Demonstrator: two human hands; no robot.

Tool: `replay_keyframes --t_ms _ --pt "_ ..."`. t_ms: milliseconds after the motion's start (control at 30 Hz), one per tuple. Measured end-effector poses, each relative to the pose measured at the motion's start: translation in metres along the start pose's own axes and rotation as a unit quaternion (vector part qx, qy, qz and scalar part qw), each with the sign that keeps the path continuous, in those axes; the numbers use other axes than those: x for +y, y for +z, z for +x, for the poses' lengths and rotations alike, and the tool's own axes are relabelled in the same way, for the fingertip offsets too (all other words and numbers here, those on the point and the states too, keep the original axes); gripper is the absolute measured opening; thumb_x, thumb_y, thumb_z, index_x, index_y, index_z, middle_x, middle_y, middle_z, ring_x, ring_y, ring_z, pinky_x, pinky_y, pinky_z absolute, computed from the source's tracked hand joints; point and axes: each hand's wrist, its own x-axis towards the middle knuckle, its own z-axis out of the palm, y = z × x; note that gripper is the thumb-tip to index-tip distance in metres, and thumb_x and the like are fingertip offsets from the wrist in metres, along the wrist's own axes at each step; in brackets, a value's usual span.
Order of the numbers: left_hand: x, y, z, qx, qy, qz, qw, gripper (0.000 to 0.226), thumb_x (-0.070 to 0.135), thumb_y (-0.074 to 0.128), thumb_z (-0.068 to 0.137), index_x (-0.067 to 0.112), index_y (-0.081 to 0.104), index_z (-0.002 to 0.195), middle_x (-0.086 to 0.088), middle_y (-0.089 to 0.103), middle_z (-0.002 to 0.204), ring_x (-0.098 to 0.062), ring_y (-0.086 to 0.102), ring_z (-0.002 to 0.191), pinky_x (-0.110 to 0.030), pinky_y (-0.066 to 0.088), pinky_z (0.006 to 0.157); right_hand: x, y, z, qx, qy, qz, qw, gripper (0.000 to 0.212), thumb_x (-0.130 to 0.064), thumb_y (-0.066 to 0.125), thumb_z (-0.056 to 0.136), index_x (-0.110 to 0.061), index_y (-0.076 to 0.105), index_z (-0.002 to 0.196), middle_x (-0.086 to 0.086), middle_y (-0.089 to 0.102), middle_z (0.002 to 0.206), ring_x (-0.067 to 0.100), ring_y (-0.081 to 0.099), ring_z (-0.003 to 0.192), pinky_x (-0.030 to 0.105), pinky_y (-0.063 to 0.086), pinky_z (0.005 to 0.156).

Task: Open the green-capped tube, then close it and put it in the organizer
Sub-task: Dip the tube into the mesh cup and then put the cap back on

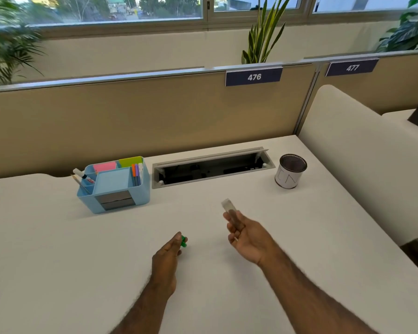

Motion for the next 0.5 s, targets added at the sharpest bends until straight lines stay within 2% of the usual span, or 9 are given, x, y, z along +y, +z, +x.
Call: replay_keyframes --t_ms 100,200,333,500 --pt "0.002 -0.002 -0.005 0.006 -0.003 -0.007 1.0 0.036 0.025 0.065 0.089 0.009 0.068 0.12 -0.007 0.071 0.11 -0.019 0.056 0.094 -0.03 0.045 0.086 0.043 -0.001 -0.002 -0.001 0.052 0.004 0.999 0.019 -0.028 0.069 0.074 -0.016 0.074 0.088 -0.002 0.077 0.088 0.005 0.064 0.056 0.018 0.044 0.046" --pt "0.005 -0.003 -0.013 -0.001 -0.01 -0.003 1.0 0.032 0.029 0.064 0.089 0.016 0.069 0.117 -0.002 0.072 0.108 -0.021 0.056 0.096 -0.026 0.042 0.075 0.075 0.001 -0.008 0.006 0.088 -0.003 0.996 0.02 -0.025 0.066 0.085 -0.011 0.072 0.097 0.002 0.077 0.089 0.006 0.064 0.055 0.018 0.045 0.045" --pt "0.005 -0.006 -0.02 -0.005 -0.012 -0.004 1.0 0.031 0.027 0.063 0.09 0.016 0.068 0.117 0.006 0.071 0.1 -0.022 0.056 0.1 -0.026 0.041 0.073 0.097 0.007 -0.015 0.023 0.085 -0.029 0.996 0.023 -0.017 0.062 0.091 -0.005 0.068 0.11 0.009 0.076 0.091 0.009 0.061 0.057 0.019 0.048 0.049" --pt "0.003 -0.01 -0.024 -0.011 -0.015 -0.004 1.0 0.035 0.028 0.062 0.09 0.015 0.068 0.121 0.006 0.071 0.103 -0.023 0.055 0.101 -0.028 0.04 0.074 0.101 0.014 -0.015 0.034 0.068 -0.033 0.997 0.018 -0.008 0.058 0.093 0.001 0.066 0.107 0.016 0.073 0.088 0.01 0.061 0.053 0.018 0.052 0.048"
